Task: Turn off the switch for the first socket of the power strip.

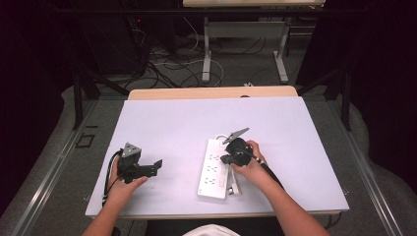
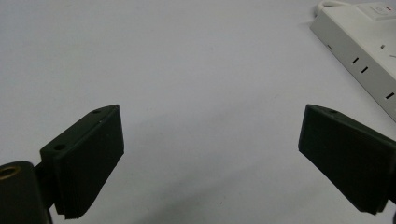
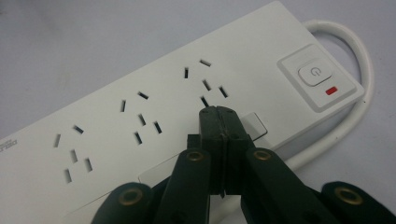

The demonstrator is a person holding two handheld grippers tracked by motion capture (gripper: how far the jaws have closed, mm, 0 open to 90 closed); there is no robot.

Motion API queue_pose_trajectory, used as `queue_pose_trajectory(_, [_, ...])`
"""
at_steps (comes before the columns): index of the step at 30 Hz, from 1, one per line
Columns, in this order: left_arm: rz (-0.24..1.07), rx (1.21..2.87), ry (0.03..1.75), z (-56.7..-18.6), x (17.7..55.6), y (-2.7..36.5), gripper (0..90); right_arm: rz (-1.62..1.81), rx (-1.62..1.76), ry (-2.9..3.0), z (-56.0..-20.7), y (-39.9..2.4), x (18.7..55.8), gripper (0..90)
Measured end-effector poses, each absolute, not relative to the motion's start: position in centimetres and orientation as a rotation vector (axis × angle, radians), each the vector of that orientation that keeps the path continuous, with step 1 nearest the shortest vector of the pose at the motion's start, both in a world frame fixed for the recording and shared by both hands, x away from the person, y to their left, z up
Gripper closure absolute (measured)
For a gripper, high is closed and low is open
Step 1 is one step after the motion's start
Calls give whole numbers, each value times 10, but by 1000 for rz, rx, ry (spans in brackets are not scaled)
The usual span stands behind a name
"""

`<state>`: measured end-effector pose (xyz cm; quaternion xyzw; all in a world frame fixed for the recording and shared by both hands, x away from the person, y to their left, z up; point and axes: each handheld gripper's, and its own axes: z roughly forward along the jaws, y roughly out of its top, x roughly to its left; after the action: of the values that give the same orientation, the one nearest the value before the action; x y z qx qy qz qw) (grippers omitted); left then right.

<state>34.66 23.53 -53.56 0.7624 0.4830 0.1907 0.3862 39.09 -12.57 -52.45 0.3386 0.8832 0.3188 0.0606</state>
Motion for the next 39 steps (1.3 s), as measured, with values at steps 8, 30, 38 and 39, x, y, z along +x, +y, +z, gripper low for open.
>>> queue_pose_trajectory(8, [494, 1935, 1230, -537, 347, 234, 68, 970, 1025, 2671, -524, -127, 391, 900])
queue_pose_trajectory(30, [486, 1934, 1220, -537, 349, 231, 69, 1004, 1045, 2631, -527, -126, 389, 900])
queue_pose_trajectory(38, [473, 1938, 1227, -536, 349, 232, 69, 1005, 1051, 2629, -524, -128, 390, 900])
queue_pose_trajectory(39, [485, 1927, 1227, -537, 349, 231, 69, 1014, 1044, 2625, -524, -129, 390, 900])
